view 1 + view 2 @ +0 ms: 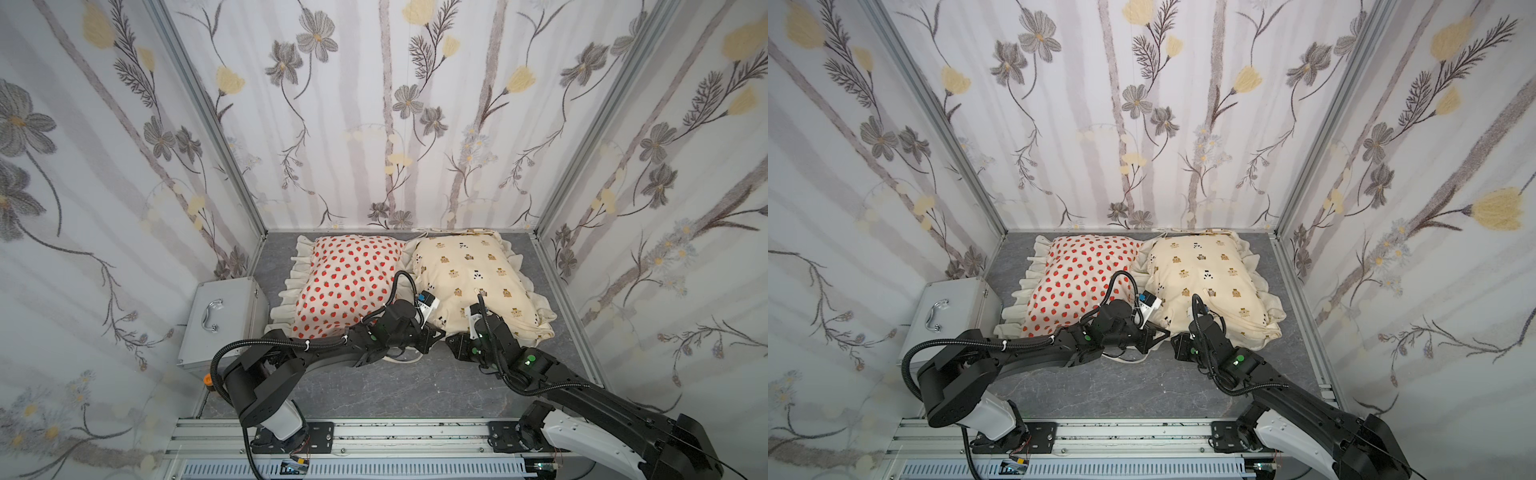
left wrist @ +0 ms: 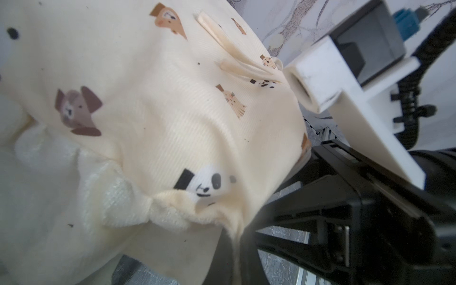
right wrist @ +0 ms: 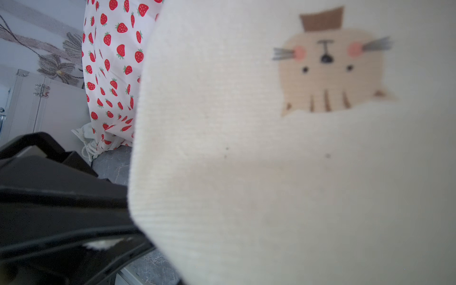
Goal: Zip up pillowcases
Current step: Zip the zipper on the pillowcase.
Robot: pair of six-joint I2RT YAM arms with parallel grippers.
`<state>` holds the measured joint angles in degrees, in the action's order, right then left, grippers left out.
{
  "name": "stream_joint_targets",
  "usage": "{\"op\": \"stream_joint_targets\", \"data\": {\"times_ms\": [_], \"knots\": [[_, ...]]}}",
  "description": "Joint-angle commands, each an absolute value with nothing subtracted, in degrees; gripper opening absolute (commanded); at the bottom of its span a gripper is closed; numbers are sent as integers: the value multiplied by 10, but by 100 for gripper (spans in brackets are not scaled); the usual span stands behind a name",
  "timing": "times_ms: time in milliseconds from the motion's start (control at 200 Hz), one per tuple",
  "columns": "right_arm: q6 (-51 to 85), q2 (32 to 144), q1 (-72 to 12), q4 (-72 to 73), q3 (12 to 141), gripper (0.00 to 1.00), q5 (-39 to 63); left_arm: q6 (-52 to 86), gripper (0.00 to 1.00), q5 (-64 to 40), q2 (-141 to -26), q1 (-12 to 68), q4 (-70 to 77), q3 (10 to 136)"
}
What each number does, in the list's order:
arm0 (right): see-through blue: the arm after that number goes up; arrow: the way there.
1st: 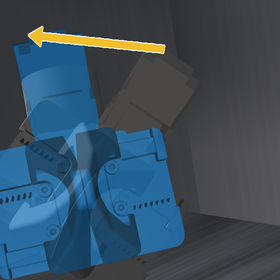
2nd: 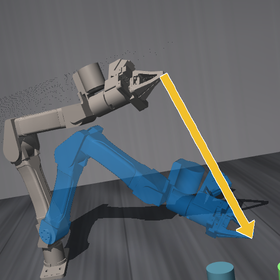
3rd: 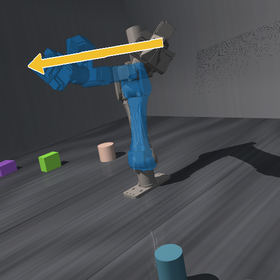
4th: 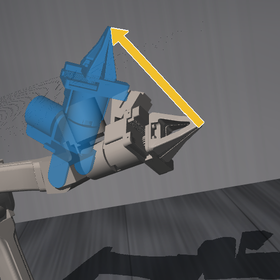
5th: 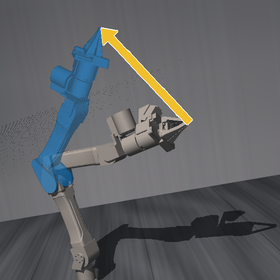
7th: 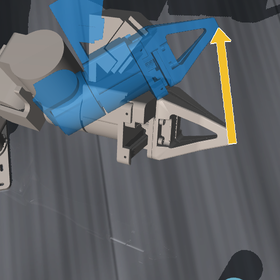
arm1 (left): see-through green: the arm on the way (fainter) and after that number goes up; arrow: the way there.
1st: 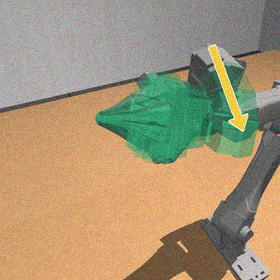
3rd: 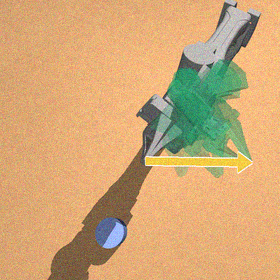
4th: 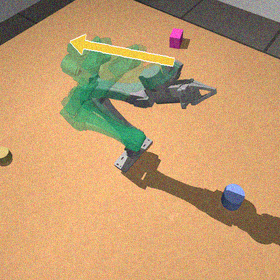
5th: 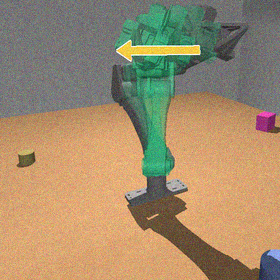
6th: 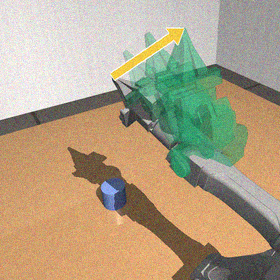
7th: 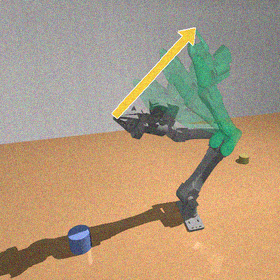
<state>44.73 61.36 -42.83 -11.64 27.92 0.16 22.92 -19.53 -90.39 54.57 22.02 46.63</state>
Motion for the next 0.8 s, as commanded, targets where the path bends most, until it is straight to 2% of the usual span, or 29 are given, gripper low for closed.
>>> {"op": "stream_joint_targets", "data": {"times_ms": [0,390,794], "knots": [[444,606,-426,-89,277,23,-7,229,0,-200,-904,546,233,472],[440,596,-425,-86,277,17,2,228,0,-198,-908,546,234,473],[439,599,-424,-81,282,6,2,228,0,-193,-906,547,237,470]]}}
